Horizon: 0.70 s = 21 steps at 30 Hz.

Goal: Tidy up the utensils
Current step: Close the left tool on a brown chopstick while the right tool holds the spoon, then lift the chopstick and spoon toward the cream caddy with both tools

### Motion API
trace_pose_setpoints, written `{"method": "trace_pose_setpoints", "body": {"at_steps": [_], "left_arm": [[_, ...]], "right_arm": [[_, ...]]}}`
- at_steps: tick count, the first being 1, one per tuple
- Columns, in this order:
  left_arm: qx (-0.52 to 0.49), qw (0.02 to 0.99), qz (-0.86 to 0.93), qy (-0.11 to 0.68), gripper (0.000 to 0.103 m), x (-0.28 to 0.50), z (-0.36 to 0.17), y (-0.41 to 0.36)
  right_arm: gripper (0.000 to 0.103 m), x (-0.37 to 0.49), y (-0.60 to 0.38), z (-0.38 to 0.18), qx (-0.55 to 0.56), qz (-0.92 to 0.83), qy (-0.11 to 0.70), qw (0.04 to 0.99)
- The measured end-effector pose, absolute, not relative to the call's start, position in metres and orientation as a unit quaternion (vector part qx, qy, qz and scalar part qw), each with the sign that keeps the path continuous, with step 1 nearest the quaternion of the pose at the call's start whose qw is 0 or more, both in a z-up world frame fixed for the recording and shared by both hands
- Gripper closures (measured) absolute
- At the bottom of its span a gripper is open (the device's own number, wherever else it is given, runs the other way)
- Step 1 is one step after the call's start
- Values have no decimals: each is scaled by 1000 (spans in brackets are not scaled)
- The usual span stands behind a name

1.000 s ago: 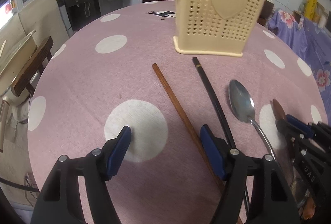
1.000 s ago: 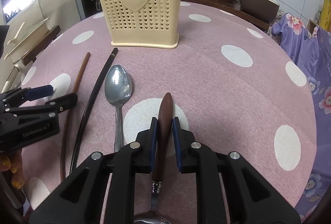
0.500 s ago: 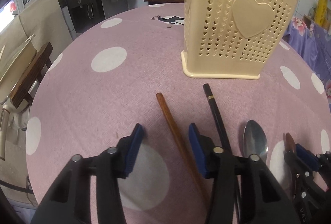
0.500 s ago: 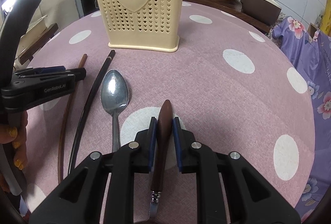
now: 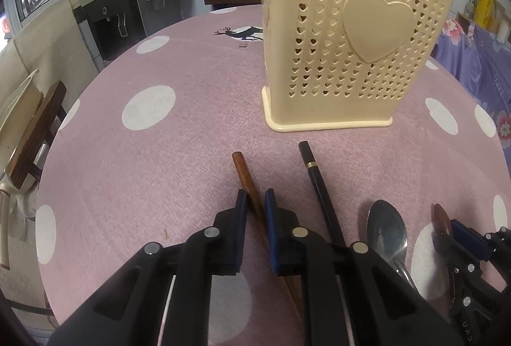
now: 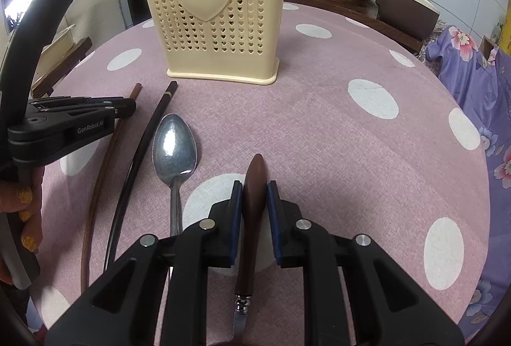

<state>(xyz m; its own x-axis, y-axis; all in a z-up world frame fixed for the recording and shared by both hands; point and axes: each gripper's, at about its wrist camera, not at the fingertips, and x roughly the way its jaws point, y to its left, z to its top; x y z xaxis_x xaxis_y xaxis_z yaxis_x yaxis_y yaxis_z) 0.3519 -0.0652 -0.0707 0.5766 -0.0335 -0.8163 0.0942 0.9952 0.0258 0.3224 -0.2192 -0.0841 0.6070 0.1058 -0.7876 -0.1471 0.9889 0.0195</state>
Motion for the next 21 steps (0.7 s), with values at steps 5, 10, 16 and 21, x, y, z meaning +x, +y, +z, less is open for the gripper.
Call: {"method": "trace_pose_setpoints", "body": {"at_steps": [5, 10, 16, 21], "left_arm": [[41, 888, -26, 458, 90, 350, -71, -70], [32, 891, -20, 452, 91, 350, -71, -69], [9, 894, -20, 447, 94, 350, -72, -65], [-11, 897, -28, 441, 95, 350, -63, -57]], "right_arm": [[87, 324, -218, -84, -25, 69, 437, 896], [86, 324, -218, -84, -28, 72, 436, 897], [87, 321, -224, -82, -12, 88, 426, 900], [87, 317, -231, -67, -3, 96, 402, 910]]}}
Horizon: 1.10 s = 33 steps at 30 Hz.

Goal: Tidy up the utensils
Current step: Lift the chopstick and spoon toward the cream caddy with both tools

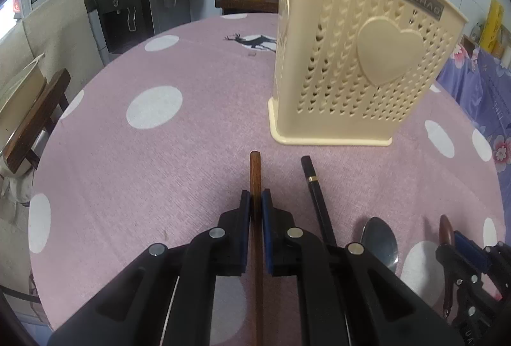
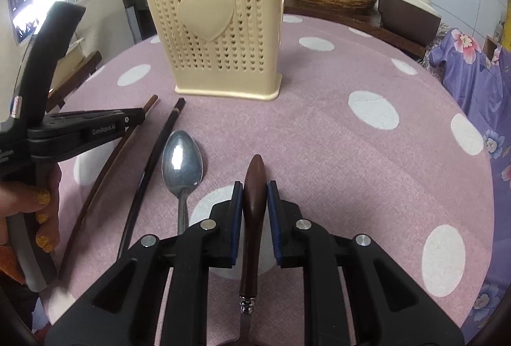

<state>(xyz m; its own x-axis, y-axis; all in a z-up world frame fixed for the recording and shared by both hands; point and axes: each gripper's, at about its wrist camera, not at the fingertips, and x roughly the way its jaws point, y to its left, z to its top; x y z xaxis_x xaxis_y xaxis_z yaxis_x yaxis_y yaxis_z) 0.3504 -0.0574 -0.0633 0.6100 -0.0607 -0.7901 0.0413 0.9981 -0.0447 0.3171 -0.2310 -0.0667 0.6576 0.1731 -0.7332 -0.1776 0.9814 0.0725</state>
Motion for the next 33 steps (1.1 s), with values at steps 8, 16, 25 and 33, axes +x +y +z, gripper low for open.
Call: {"method": "trace_pose_setpoints", "body": {"at_steps": [8, 16, 25, 33], "left_arm": [[-41, 927, -60, 367, 95, 325, -5, -44], [-54, 957, -75, 277, 95, 300, 59, -28], [-53, 965, -69, 248, 95, 299, 75, -25], [-61, 967, -71, 236, 95, 295, 82, -18]], "right_arm": [[87, 305, -245, -18, 20, 114, 349, 930], [87, 291, -262, 23, 35, 111, 280, 953], [87, 297, -261, 33, 38, 110, 272, 955], [87, 300, -255, 44, 27, 112, 264, 958]]}}
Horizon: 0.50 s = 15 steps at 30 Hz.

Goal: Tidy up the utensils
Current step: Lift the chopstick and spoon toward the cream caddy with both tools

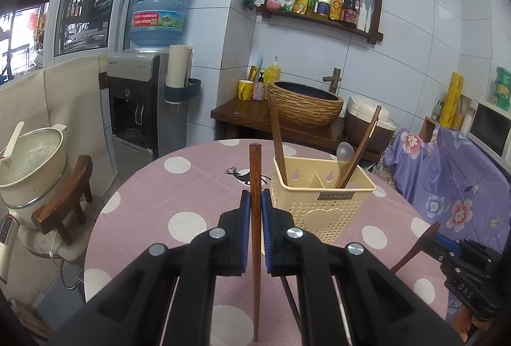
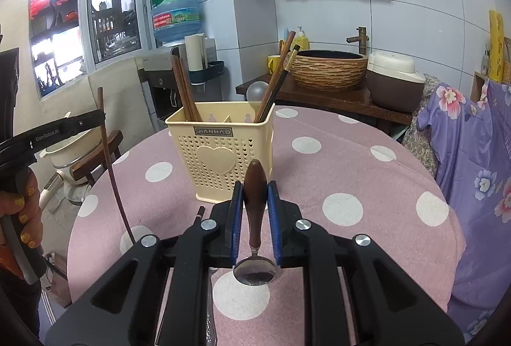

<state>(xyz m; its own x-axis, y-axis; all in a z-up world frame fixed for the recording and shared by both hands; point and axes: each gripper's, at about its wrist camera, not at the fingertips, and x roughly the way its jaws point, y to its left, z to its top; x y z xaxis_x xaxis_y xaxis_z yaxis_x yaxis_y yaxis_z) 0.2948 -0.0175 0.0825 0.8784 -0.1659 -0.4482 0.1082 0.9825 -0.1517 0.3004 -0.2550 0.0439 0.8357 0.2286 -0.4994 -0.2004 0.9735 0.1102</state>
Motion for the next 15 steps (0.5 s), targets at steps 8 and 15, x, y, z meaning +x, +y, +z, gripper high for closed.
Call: {"method": "trace_pose_setpoints", "body": {"at_steps": [8, 15], "left_arm": [[-58, 971, -73, 220, 95, 298, 97, -16], [-54, 973, -86, 208, 95, 304, 119, -15]], "right_arm": [[87, 309, -251, 55, 23, 120, 265, 957], [87, 319, -248, 76, 22, 136, 261, 956]]}}
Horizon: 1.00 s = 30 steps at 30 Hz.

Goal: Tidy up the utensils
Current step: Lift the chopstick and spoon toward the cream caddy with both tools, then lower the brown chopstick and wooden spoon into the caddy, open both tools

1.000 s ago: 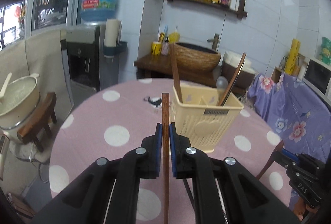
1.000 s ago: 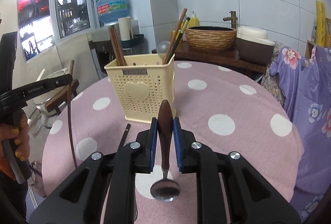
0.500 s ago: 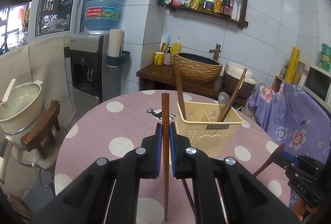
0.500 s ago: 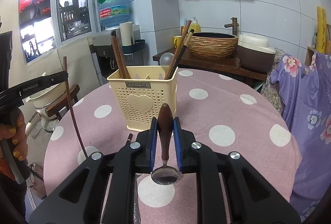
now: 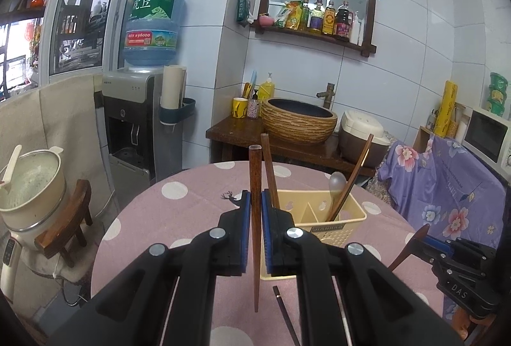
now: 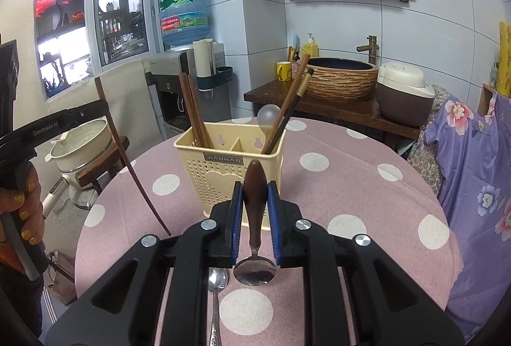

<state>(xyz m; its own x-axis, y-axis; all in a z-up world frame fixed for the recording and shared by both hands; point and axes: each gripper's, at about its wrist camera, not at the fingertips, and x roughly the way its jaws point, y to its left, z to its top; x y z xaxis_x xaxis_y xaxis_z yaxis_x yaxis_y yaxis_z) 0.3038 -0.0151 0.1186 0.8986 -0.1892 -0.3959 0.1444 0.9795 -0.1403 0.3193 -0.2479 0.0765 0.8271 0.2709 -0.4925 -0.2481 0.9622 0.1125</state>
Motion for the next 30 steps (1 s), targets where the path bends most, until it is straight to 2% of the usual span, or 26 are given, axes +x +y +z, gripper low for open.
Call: {"method": "trace_pose_setpoints", "body": {"at_steps": [8, 13, 17, 22, 30], "left_arm": [[-59, 968, -136, 203, 95, 313, 166, -20], [-67, 972, -151, 168, 95, 324, 217, -29], [-78, 975, -143, 148, 95, 342, 242, -37], [-66, 979, -126, 147, 95, 363, 231, -51], [-83, 968, -114, 208, 95, 393, 166, -54]], "right_arm": [[87, 337, -239, 130, 20, 155, 232, 960], [87, 359, -232, 183, 15, 131, 188, 973], [87, 384, -226, 201, 22, 113, 178, 977], [87, 410, -217, 186, 23, 99, 190, 976], [87, 437, -214, 123, 35, 87, 235, 967]]}}
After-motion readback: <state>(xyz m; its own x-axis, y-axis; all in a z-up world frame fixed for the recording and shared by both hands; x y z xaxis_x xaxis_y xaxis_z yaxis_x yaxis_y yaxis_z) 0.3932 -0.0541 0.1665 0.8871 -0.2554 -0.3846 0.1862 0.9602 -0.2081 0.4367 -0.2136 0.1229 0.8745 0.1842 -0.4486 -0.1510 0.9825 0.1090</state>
